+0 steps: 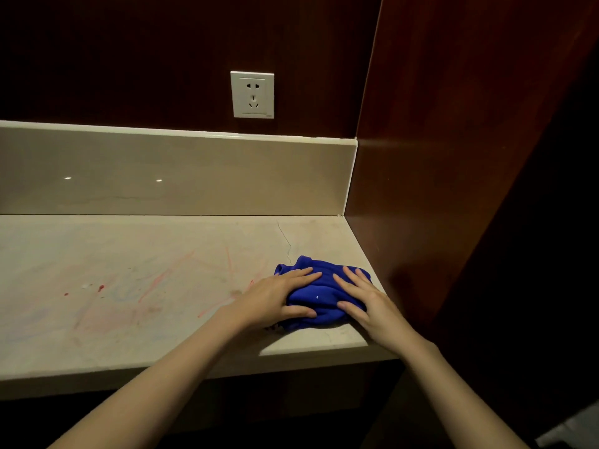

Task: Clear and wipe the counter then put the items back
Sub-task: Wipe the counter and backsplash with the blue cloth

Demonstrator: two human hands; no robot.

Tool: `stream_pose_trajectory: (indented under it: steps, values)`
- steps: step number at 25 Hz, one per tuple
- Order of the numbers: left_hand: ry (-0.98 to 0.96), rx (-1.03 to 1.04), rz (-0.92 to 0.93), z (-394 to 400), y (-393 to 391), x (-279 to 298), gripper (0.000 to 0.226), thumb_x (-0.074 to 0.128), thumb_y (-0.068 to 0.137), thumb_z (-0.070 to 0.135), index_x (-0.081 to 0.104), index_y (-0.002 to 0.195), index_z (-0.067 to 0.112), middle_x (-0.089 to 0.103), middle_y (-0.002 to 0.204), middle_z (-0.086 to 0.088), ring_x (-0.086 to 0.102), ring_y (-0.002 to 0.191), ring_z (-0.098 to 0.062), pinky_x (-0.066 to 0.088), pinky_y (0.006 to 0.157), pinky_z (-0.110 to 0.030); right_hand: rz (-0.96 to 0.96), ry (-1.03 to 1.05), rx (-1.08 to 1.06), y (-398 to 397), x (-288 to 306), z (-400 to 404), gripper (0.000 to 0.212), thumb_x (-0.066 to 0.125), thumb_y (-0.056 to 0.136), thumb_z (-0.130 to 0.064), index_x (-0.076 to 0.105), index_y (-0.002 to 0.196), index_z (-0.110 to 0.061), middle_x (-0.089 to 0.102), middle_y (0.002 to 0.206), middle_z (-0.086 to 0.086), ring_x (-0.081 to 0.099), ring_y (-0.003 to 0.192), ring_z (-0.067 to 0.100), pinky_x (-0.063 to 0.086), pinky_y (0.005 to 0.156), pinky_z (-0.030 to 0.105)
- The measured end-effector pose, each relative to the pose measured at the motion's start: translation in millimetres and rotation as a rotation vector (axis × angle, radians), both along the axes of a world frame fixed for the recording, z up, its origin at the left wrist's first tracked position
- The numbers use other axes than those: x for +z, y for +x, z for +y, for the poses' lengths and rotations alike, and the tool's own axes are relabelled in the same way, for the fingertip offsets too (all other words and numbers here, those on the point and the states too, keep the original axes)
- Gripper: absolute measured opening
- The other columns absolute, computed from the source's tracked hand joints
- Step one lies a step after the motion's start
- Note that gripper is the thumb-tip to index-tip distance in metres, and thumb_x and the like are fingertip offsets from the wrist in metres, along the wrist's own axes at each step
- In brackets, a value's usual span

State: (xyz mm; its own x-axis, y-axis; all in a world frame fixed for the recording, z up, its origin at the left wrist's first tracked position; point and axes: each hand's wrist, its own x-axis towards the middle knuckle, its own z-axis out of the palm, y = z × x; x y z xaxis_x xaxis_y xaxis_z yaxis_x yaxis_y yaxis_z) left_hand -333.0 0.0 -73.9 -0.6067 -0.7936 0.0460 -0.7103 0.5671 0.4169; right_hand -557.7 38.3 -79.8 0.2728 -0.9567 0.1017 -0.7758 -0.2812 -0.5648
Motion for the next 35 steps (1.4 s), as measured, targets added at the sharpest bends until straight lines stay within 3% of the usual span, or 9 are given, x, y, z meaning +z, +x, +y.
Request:
stream_pose_trajectory:
  steps: [6,21,31,35]
  values:
    - [0.003,-0.005,-0.004,-62,-2,7,0.072,0.057,0.087,0.054,0.024,0.148,0.038,0.023,0.157,0.012,0.032,0.140,-0.015,0.031,0.113,-0.034,-0.025,-0.031,-0.098,7,4,-54,0.052,0.051,0.097,-0.026,0.032,0.145,-0.031,0.020,0.156,-0.012,0.007,0.145,0.006,0.009,0.116,0.028]
    - [-0.003,0.077,0.069,-207,-22,2,0.070,0.058,0.088,0.052,0.028,0.148,0.032,0.029,0.155,0.007,0.033,0.139,-0.017,0.031,0.112,-0.035,0.214,-0.001,-0.248,17,14,-208,0.050,0.045,0.100,-0.022,0.031,0.147,-0.027,0.020,0.158,-0.004,0.013,0.147,0.017,0.018,0.116,0.038]
    - [0.098,0.114,0.132,-207,-20,7,0.071,0.066,0.082,0.052,0.035,0.145,0.034,0.044,0.146,0.007,0.045,0.129,-0.019,0.035,0.103,-0.029,0.102,0.139,-0.194,10,26,-225,0.051,0.054,0.096,-0.018,0.039,0.144,-0.025,0.033,0.153,-0.002,0.027,0.142,0.020,0.020,0.118,0.039]
    - [0.109,0.088,0.105,-182,-14,12,0.070,0.066,0.083,0.049,0.035,0.144,0.035,0.041,0.149,0.007,0.041,0.133,-0.020,0.032,0.105,-0.028,0.072,0.190,-0.157,9,30,-194,0.053,0.053,0.096,-0.023,0.035,0.146,-0.028,0.026,0.156,-0.004,0.020,0.145,0.018,0.015,0.119,0.037]
